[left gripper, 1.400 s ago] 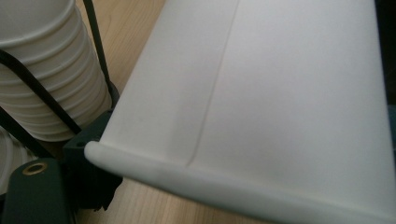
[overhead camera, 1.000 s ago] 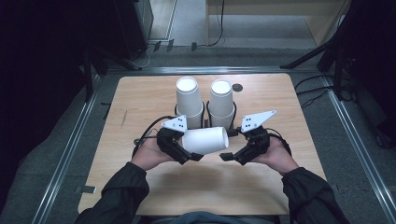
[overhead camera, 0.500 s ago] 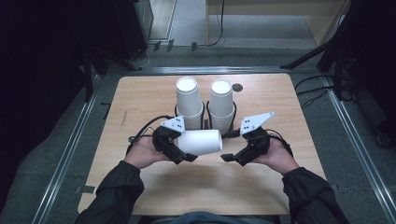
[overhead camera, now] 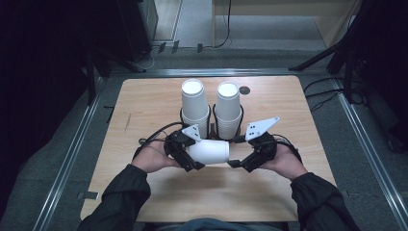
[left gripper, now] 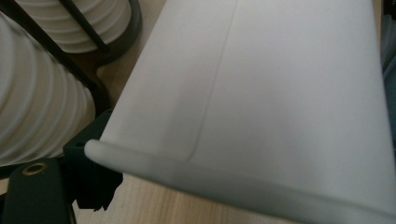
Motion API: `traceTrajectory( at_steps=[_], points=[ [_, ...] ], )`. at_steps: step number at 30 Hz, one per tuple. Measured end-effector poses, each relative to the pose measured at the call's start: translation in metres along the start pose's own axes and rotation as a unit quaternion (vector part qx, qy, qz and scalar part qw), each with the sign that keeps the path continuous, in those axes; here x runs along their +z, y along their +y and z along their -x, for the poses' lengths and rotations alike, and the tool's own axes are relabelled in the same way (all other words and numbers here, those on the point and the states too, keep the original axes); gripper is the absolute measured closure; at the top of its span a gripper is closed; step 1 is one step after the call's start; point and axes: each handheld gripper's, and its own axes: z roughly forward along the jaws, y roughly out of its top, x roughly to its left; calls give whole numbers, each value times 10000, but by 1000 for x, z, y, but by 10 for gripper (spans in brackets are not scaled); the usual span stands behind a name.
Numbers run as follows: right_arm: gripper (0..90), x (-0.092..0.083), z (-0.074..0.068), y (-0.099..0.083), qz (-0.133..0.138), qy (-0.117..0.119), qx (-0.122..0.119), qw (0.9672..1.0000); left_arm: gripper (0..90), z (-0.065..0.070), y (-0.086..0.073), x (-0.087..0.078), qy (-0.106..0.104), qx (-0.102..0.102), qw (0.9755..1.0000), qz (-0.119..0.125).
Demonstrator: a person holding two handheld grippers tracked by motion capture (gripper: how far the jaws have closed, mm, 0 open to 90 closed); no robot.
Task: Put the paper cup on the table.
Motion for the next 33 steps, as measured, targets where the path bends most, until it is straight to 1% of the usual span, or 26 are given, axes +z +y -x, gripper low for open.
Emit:
traceTrajectory(
  at_steps=[1,5,9,12,14,16,20,24,27,30,33],
  points=[
    [149,1,0,0,-23,-12,-26,10000,108,0,1,2,-33,-49,10000,-46],
    [149,5,-1,0,-102,-18,-90,9999,108,1,3,10,-37,-50,9997,-255],
    [152,9,-1,0,-152,22,-114,9998,108,3,6,16,-85,-95,9991,-411],
    [159,12,-1,1,-196,33,-206,9996,108,5,9,21,-110,-132,9987,-480],
    [160,15,-2,1,-260,47,-249,9993,108,6,11,24,-128,-112,9982,-582],
    [160,19,-3,1,-340,57,-271,9990,107,7,13,27,-156,-128,9979,-617],
    [160,29,-5,2,-506,95,-406,9978,107,11,17,31,-213,-112,9973,-691],
    [160,37,-8,2,-608,186,-518,9966,107,13,18,32,-235,-70,9974,-681],
    [162,43,-10,2,-705,209,-590,9955,106,15,19,33,-255,-50,9973,-691],
    [162,49,-12,2,-858,196,-641,9941,106,16,20,34,-282,-28,9971,-704],
    [173,52,-13,2,-900,194,-669,9935,105,17,20,35,-284,-6,9971,-704]
  ],
)
